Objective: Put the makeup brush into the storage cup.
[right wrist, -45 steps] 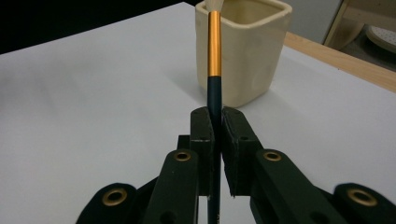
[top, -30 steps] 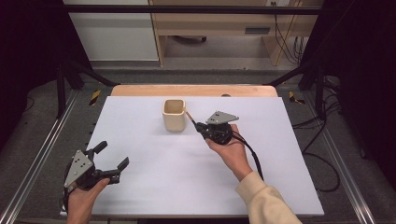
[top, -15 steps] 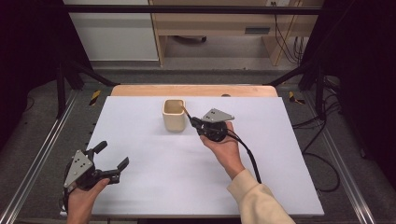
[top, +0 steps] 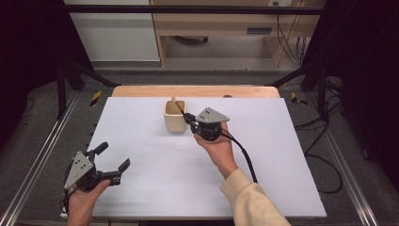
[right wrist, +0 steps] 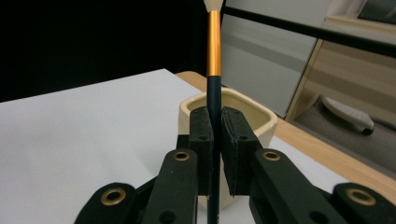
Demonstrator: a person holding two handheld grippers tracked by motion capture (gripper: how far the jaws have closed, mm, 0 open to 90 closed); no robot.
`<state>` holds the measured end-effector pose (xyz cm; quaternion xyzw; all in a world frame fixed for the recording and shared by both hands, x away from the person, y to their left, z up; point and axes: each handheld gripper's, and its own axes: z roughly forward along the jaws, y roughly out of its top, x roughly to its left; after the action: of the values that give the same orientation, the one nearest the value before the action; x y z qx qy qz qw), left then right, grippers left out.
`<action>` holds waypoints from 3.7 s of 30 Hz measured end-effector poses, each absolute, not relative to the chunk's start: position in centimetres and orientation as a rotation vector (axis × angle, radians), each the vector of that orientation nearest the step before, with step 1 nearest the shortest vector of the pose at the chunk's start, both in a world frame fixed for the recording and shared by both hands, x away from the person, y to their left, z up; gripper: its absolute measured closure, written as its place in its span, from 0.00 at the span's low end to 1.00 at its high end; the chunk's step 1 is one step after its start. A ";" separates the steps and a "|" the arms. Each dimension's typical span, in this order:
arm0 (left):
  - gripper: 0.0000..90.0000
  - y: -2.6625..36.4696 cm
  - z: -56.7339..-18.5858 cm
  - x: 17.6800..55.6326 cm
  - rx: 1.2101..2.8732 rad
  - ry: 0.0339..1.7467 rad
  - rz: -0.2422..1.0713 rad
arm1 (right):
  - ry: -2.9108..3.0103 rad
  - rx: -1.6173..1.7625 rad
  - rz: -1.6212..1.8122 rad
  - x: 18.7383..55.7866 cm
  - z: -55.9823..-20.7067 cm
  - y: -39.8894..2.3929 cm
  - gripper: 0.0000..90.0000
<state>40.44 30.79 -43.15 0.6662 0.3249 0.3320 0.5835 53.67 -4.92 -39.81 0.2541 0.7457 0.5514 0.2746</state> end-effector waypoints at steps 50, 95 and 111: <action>0.02 30.7 -43.1 40.5 1.556 0.755 0.772 | 2.035 0.519 1.416 55.6 -37.8 -2.8 0.93; 0.02 30.6 -43.2 40.6 1.554 0.749 0.765 | 2.080 0.467 1.391 59.2 -36.6 -0.4 0.93; 0.02 30.7 -43.0 41.0 1.561 0.710 0.815 | 2.052 0.447 1.422 59.5 -36.0 0.8 0.93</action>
<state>40.97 30.67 -43.02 0.6685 0.3039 0.3489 0.5822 59.47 0.79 -36.00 0.1682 0.7723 0.5352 0.2981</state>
